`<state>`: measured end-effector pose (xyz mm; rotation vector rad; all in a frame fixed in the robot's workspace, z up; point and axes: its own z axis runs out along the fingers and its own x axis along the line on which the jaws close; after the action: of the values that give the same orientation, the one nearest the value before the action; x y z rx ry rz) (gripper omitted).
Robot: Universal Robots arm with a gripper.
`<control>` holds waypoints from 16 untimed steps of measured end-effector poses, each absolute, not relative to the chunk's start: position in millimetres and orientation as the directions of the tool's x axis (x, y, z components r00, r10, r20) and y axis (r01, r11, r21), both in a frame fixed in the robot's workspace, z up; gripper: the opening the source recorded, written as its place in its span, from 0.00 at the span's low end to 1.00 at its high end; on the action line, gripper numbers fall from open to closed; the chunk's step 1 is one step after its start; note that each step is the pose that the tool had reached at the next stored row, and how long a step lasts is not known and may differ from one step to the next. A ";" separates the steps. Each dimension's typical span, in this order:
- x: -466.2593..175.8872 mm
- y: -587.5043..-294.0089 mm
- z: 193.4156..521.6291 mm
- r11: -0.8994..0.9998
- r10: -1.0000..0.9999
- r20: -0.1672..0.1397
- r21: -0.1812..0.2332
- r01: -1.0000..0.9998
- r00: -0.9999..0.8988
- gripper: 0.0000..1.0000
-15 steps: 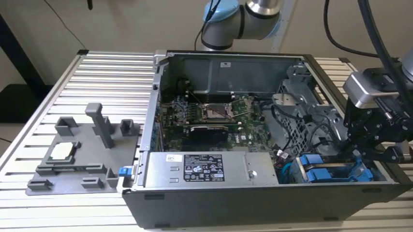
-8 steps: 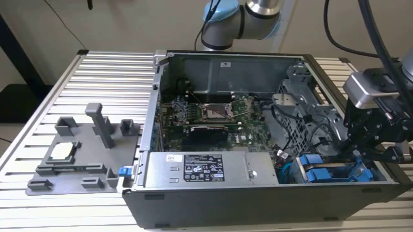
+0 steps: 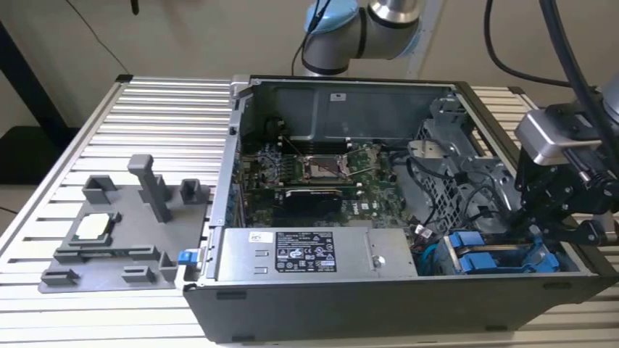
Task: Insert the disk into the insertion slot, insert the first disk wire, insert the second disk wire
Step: 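Insert the first disk wire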
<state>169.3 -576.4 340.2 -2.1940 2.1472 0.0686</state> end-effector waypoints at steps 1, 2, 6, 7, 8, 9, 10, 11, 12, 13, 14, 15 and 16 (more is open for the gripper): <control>169.2 -576.4 340.0 -0.021 -0.996 -0.081 -0.020 -1.000 0.023 0.19; 169.1 -576.4 339.7 -0.021 -0.996 -0.081 -0.021 -1.000 0.023 0.19; 168.2 -576.4 338.6 -0.022 -0.996 -0.082 -0.024 -0.999 0.024 0.19; 167.9 -576.4 338.2 -0.022 -0.996 -0.081 -0.025 -0.999 0.024 0.19; 167.5 -576.4 337.7 -0.022 -0.996 -0.081 -0.026 -0.999 0.024 0.19; 167.4 -576.4 337.1 -0.023 -0.996 -0.081 -0.026 -0.999 0.025 0.19; 167.4 -576.4 336.2 -0.023 -0.996 -0.081 -0.026 -0.999 0.025 0.19; 167.3 -576.4 335.5 -0.023 -0.996 -0.081 -0.026 -0.999 0.025 0.19; 167.2 -576.4 334.8 -0.022 -0.996 -0.081 -0.026 -0.999 0.024 0.19; 167.2 -576.4 334.2 -0.022 -0.996 -0.081 -0.026 -0.999 0.024 0.19; 167.2 -576.4 333.7 -0.022 -0.996 -0.080 -0.026 -0.999 0.024 0.19; 167.1 -576.4 333.2 -0.022 -0.996 -0.080 -0.026 -0.999 0.025 0.19; 167.1 -576.4 332.6 -0.022 -0.996 -0.081 -0.026 -0.999 0.024 0.19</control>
<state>167.1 -576.4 332.6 -2.1932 2.1422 0.0605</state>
